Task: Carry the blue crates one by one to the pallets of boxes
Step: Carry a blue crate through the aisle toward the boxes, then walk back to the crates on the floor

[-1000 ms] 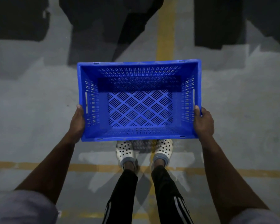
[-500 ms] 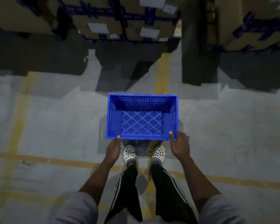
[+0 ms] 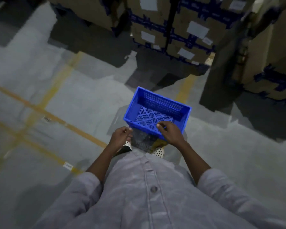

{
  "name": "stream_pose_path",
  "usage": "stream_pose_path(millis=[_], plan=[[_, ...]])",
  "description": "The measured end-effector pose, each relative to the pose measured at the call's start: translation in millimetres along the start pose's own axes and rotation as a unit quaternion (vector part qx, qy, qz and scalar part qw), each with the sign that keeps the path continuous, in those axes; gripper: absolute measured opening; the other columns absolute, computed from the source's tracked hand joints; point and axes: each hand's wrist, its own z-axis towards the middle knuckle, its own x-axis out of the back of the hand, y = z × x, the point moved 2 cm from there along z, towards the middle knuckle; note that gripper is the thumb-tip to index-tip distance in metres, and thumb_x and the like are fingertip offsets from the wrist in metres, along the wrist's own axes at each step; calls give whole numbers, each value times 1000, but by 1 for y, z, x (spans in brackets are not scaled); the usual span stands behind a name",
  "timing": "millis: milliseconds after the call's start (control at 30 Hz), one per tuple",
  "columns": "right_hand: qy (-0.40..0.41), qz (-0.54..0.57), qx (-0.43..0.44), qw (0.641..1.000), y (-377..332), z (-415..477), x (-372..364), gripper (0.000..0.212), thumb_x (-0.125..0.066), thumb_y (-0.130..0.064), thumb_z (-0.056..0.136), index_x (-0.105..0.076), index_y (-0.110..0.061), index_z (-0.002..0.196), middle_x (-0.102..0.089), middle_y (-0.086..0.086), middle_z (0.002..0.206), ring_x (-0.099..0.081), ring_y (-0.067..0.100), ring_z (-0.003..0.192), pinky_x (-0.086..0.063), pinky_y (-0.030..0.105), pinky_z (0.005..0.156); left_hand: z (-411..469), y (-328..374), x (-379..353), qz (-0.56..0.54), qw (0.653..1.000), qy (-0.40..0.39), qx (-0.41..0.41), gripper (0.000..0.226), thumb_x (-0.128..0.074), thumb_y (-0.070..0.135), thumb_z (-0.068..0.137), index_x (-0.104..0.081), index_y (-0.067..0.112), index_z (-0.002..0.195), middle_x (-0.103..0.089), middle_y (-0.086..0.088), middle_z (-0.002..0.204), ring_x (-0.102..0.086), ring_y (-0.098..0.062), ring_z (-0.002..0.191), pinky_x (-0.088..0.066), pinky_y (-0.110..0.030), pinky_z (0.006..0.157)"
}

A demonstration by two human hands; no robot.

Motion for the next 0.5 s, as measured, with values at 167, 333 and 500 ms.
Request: stream_pose_path(millis=[167,333,500], plan=[[-104,23,48,993,-54,-4,-43,44,-58,-53,112,-77,-19,132,-80,1,119,-74,19,104,-61,47,92,-40,-52,43,-79,993,79,45,20,-70,28,113,-81,11,113,-85,-13,97,-72,-21,70,-51,-24,58],[-186,19,55,981,-100,2,-92,62,-54,-73,102,-77,-25,132,-81,-4,118,-77,17,108,-63,48,94,-62,-93,93,-180,970,147,65,16,-72,24,112,-82,11,112,-82,-16,94,-71,-28,72,-52,-25,58],[-220,25,70,973,-181,14,-139,28,-61,-39,114,-77,-18,127,-80,-4,100,-75,4,82,-54,20,74,-66,-142,156,-223,960,162,53,15,-74,33,108,-84,23,104,-84,-7,91,-75,-30,76,-52,-42,73]])
